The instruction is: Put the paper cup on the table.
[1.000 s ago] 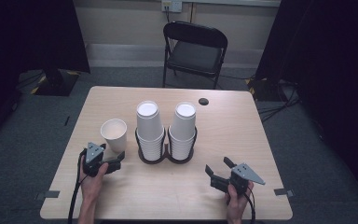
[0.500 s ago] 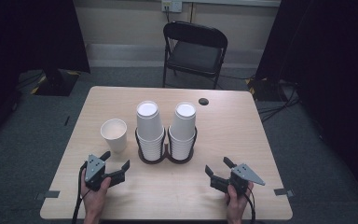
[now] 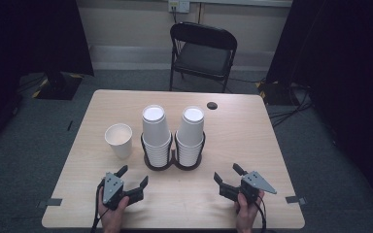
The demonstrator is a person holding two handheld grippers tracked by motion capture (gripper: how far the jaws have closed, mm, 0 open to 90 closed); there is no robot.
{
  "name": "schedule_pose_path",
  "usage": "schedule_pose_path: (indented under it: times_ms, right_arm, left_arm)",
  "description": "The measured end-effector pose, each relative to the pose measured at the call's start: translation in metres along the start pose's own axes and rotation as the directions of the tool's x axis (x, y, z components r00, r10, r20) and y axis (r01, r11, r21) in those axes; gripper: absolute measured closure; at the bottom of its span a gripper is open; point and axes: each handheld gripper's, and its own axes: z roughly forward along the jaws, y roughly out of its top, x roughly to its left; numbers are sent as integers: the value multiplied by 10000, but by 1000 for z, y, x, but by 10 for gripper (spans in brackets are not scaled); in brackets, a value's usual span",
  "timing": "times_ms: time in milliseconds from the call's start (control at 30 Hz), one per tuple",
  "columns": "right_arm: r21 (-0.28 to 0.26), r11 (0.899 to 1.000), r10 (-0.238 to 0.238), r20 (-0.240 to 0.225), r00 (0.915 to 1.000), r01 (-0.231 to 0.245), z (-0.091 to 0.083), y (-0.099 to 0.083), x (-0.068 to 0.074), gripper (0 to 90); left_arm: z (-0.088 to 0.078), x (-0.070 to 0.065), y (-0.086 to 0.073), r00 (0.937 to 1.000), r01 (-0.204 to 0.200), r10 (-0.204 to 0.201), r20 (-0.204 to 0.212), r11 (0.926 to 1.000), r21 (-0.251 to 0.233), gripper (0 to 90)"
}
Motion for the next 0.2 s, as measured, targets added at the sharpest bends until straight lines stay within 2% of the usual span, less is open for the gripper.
schedule_pose_path:
  times_ms: [67, 200]
  right_arm:
    - [-38, 10000, -8, -2, 10000, 8, 0, 0, 0, 143]
    - [-100, 9999, -27, 18, 10000, 27, -1, 0, 0, 143]
  left_arm:
    - [0, -1, 0, 9999, -32, 33, -125, 10000, 67, 162]
    - [-3, 2, -2, 9987, 409, -419, -292, 9986, -350, 159]
